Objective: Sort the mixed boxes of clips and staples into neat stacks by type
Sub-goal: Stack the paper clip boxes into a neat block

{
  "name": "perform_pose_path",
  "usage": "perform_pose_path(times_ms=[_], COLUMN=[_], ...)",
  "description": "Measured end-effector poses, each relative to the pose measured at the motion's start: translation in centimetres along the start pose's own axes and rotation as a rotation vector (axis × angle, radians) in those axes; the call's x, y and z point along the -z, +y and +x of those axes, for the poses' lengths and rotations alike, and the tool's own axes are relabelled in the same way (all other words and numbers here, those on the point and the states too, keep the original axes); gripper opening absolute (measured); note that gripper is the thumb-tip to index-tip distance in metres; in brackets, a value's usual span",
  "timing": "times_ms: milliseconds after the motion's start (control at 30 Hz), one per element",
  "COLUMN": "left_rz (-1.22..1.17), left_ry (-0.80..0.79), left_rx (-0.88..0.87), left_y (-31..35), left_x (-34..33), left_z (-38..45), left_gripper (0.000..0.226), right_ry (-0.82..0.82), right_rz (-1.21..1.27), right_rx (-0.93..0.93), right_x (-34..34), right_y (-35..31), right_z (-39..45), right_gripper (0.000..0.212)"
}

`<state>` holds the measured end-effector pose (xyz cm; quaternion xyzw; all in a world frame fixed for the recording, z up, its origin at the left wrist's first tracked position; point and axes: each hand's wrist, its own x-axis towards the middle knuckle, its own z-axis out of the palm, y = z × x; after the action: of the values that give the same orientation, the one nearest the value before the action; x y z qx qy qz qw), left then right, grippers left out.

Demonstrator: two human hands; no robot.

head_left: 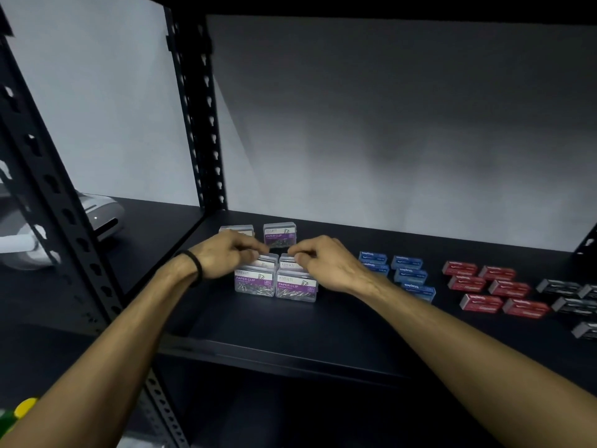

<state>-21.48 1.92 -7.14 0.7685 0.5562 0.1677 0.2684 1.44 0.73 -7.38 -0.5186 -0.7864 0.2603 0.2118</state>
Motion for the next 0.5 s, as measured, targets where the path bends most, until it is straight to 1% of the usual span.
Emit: perform_pose_path(times_ms=[67, 133, 267, 333, 500], left_rz=[-0.025, -0.03, -0.02, -0.056, -0.105], left_ry=[-0.01, -0.023, -0.088, -0.104, -0.099], left_rx=[0.01, 0.024, 0.036, 0.027, 0.018], left_y=[-0.1, -0.3, -0.4, -0.6, -1.6], left_x=[0.0, 0.1, 0.2, 0.0, -0.3], left_z=[-0.3, -0.4, -0.8, -0.8, -0.4], left_gripper=[0.026, 0.03, 0.057, 0.064, 0.067], right_ry=[-0.015, -0.042, -0.102, -0.122, -0.122], right_rz=[0.008, 0.001, -0.078, -0.124, -0.158], right_rx=[-0.004, -0.017, -0.018, -0.005, 0.025], right_x=[-0.1, -0.1, -0.1, 0.0, 0.0], right_y=[0.0, 0.0, 0.0, 0.0, 0.1], right_z=[-0.2, -0.2, -0.2, -0.3, -0.4], right_gripper=[0.034, 0.04, 0.063, 0.072, 0.073])
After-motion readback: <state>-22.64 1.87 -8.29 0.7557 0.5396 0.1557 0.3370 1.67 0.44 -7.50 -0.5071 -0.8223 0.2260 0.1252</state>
